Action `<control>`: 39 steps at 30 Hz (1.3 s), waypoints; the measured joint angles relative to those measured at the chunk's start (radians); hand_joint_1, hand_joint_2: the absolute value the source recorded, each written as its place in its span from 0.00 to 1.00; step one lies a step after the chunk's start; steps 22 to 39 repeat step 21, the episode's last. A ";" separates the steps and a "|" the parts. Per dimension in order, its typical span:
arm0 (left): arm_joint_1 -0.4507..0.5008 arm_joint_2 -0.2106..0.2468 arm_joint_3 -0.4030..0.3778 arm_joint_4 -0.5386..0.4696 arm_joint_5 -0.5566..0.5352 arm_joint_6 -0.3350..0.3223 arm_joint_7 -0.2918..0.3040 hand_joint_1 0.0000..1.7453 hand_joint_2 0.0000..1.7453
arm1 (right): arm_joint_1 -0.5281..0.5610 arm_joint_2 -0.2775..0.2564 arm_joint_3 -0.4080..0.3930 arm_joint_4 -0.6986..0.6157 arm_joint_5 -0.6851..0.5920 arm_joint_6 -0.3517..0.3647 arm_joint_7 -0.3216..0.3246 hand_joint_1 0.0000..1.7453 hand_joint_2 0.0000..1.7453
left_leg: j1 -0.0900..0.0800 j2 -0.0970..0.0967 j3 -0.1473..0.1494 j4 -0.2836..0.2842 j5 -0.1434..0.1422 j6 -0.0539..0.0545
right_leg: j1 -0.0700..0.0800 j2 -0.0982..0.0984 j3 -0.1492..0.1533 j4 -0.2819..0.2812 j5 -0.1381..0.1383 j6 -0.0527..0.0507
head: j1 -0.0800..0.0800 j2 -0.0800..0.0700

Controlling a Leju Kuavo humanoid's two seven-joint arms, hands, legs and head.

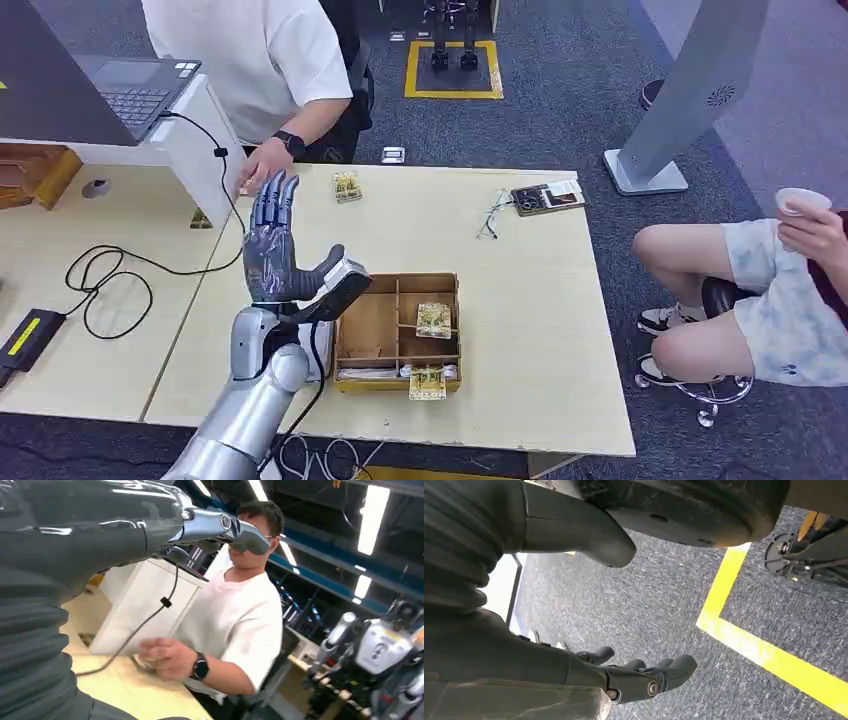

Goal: Pass the card to the sensor for recognition and then transmit it.

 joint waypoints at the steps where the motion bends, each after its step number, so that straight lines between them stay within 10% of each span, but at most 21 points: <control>1: 0.018 -0.007 0.007 -0.027 0.022 0.000 -0.035 0.00 1.00 | 0.000 0.000 -0.001 0.000 0.001 0.000 -0.001 0.00 1.00 | 0.000 0.000 0.000 0.000 0.000 0.000 | 0.000 0.000 0.000 0.000 0.000 0.000 | 0.000 0.000; 5: 0.097 -0.033 0.025 -0.149 0.105 0.000 -0.132 0.00 1.00 | 0.001 0.001 -0.008 0.000 -0.001 -0.002 -0.004 0.00 1.00 | 0.000 0.000 0.000 0.000 0.000 0.000 | 0.000 0.000 0.000 0.000 0.000 0.000 | 0.000 0.000; 21: 0.377 -0.036 0.025 -0.460 0.215 0.000 -0.162 0.00 1.00 | 0.002 0.012 -0.053 0.000 -0.016 -0.037 -0.001 0.00 1.00 | 0.000 0.000 0.000 0.000 -0.001 0.000 | 0.000 0.000 0.000 0.000 0.000 0.000 | 0.000 0.000; 39: 0.377 -0.036 0.025 -0.460 0.215 0.000 -0.162 0.00 1.00 | 0.002 0.012 -0.053 0.000 -0.016 -0.037 -0.001 0.00 1.00 | 0.000 0.000 0.000 0.000 -0.001 0.000 | 0.000 0.000 0.000 0.000 0.000 0.000 | 0.000 0.000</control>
